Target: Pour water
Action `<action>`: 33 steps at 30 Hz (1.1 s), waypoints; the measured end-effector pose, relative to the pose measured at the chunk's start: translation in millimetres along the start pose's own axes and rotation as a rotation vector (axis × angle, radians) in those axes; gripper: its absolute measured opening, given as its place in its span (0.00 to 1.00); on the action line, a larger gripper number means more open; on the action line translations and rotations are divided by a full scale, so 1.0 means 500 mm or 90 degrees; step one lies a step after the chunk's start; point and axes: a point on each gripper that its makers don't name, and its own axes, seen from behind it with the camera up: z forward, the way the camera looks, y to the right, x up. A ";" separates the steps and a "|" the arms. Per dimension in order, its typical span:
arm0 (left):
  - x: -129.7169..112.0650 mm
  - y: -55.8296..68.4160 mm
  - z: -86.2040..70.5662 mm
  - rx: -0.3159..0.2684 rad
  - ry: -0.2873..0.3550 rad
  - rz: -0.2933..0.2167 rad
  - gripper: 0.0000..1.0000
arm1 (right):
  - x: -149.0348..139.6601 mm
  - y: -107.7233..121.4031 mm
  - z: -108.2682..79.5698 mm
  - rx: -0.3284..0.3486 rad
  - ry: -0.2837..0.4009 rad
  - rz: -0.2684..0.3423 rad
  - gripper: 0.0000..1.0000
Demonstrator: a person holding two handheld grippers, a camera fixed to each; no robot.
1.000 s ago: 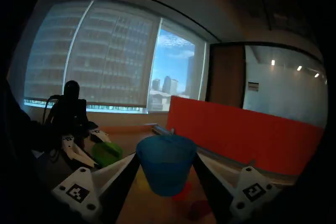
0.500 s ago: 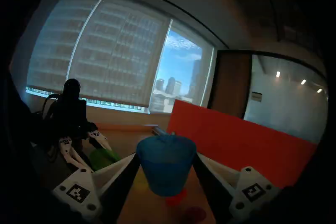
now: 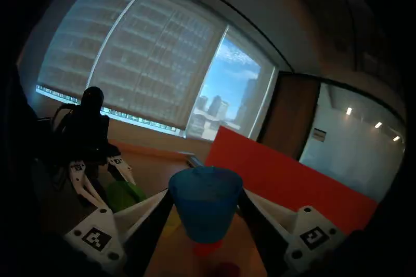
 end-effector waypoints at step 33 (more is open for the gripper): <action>0.002 0.041 0.019 -0.024 0.006 -0.003 0.85 | 0.076 -0.034 0.022 0.013 -0.006 -0.222 0.90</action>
